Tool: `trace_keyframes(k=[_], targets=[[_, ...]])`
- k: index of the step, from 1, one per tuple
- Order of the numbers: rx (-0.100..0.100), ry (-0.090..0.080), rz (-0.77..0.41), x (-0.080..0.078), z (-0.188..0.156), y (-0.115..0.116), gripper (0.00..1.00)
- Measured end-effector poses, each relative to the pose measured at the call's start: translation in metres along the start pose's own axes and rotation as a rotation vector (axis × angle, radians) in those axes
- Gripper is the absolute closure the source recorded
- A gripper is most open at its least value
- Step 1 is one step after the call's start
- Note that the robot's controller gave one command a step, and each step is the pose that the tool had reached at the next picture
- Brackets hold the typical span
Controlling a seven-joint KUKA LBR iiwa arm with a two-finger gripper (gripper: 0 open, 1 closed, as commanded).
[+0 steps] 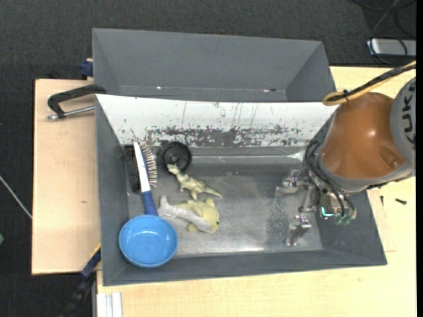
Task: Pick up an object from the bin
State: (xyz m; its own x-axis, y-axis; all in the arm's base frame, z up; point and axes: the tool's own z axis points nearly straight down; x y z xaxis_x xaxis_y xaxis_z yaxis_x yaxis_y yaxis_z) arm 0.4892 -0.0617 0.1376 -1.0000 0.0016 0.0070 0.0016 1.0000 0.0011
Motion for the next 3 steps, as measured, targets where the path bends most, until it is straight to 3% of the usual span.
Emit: trace_keyframes(k=[1,2,3], targets=[[-0.003,-0.010,-0.097,-0.023,0.030,0.108,0.00],[0.004,-0.013,-0.305,-0.020,0.065,0.140,0.00],[0.000,-0.013,-0.355,-0.022,0.057,0.170,0.00]])
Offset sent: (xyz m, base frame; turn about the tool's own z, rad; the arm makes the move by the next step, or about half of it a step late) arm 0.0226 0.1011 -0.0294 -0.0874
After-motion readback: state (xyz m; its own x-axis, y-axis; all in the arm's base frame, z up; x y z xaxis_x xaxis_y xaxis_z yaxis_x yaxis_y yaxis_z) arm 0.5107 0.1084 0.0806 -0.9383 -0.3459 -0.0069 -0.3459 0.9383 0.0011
